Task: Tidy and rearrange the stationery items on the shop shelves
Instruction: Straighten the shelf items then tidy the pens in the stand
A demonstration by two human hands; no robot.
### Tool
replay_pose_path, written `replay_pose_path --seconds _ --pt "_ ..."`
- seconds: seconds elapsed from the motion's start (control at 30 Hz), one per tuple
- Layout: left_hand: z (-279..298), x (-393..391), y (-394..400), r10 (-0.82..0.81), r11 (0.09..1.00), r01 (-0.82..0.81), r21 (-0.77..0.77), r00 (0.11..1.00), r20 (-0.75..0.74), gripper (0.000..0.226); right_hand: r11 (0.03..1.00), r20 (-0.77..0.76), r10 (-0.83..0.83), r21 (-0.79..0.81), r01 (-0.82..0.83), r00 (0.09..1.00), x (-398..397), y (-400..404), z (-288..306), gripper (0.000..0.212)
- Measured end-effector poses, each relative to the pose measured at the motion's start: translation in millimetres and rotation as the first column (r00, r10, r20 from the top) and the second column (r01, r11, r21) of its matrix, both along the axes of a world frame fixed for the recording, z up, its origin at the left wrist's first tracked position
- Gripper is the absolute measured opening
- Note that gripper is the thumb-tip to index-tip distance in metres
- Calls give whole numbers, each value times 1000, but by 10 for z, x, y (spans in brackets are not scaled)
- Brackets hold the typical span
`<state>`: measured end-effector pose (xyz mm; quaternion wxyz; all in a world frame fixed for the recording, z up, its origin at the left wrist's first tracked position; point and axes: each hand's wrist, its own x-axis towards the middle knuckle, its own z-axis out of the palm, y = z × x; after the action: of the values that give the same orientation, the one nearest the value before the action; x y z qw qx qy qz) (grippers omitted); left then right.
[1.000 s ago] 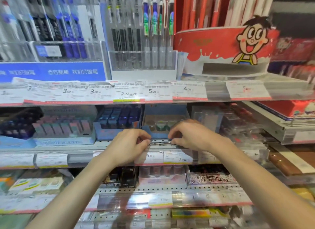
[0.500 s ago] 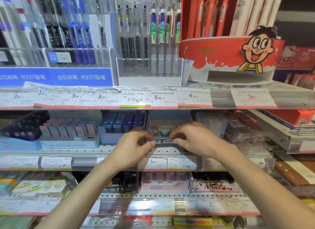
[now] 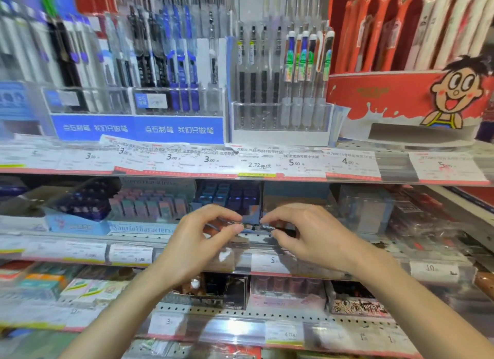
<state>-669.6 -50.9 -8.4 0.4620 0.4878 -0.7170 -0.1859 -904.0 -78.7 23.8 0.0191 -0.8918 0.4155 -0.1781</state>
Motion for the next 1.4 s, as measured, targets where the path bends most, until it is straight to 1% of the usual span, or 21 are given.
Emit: replay_pose_path --seconds 0.2,0.3,0.43,0.53,0.67,0.73,0.8,0.9,1.0,1.13,1.2,1.27,1.4 --pt "222 578 256 -73 993 69 -97 996 -45 9 992 39 62 -116 -57 997 627 322 136 35" --pt "406 882 386 -88 985 78 -151 994 -58 9 979 115 102 -189 -79 988 995 470 272 37" --pt "661 1201 521 -84 975 64 -212 993 -85 16 944 157 147 -317 -91 977 1400 600 450 30" --pt "847 1369 523 -85 963 60 -261 993 -86 20 927 181 174 -361 -99 968 1586 636 611 27" --pt "1139 1470 406 -81 938 62 -342 996 -42 25 908 252 149 -419 -31 956 1742 576 857 20" --pt "1272 1518 281 -35 905 33 -424 999 4 26 896 316 126 -444 30 940 1809 497 1004 20" --pt "1380 1582 138 67 849 3 -528 991 113 29 881 403 105 -461 103 909 1868 400 1174 19" --pt "1452 1661 -82 287 757 -47 -652 920 267 35 874 557 86 -441 206 826 1939 269 1451 20" --pt "1462 1641 -214 401 704 -62 -707 857 325 39 868 663 103 -424 259 741 2020 154 1691 23" --pt "1403 1583 -354 442 730 -93 -677 819 365 43 849 752 127 -419 321 647 2158 19 1941 24" --pt "1375 1572 -390 449 733 -99 -673 814 369 45 840 774 118 -412 353 623 2215 -28 2039 25" --pt "1355 1569 -406 456 729 -102 -676 810 370 46 829 779 104 -411 378 619 2254 -66 2103 26" --pt "1341 1562 -408 463 724 -113 -680 811 358 46 825 753 41 -397 403 657 2288 -132 2113 29"
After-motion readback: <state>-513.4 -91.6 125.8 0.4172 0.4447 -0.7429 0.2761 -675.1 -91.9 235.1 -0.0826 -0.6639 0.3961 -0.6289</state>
